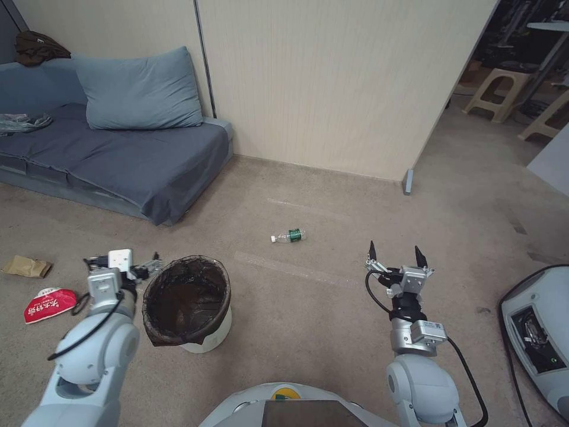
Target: Pick up the trash bin, then pick up the garbage from the floor and place it into the trash bin.
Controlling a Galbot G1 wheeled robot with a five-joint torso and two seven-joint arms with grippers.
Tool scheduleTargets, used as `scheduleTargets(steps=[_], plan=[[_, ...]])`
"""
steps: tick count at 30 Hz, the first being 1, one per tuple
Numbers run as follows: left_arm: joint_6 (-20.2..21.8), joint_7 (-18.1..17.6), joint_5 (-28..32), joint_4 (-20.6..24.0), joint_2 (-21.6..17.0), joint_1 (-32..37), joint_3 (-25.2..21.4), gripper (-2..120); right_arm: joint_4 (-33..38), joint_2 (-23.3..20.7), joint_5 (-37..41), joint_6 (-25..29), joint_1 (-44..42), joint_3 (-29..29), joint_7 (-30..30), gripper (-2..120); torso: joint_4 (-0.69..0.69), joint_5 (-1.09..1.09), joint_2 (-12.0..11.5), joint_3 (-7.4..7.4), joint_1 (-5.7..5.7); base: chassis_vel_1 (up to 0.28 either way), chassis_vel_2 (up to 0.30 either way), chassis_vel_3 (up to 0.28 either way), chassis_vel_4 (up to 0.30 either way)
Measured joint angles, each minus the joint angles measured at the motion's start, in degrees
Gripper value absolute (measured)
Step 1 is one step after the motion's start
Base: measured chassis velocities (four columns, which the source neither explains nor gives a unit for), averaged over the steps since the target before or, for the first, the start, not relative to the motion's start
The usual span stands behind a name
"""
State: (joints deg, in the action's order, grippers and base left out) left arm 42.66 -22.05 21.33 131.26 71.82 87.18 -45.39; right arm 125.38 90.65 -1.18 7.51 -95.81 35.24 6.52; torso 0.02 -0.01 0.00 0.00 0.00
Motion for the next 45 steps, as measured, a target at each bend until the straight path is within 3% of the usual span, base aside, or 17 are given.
scheduleTargets(steps=[25,45], plan=[[-0.41,0.40,-0.90,-3.24,1.20,1.41,2.94,100,0.00,0.00,0.00,0.00,0.00,0.01,0.03,100,-0.02,0.01,0.00,0.00,0.00,0.000,0.000,0.000,0.000],[-0.52,1.19,-0.16,-10.55,1.89,2.01,4.87,100,0.00,0.00,0.00,0.00,0.00,0.01,0.03,100,-0.02,0.01,0.00,0.00,0.00,0.000,0.000,0.000,0.000]])
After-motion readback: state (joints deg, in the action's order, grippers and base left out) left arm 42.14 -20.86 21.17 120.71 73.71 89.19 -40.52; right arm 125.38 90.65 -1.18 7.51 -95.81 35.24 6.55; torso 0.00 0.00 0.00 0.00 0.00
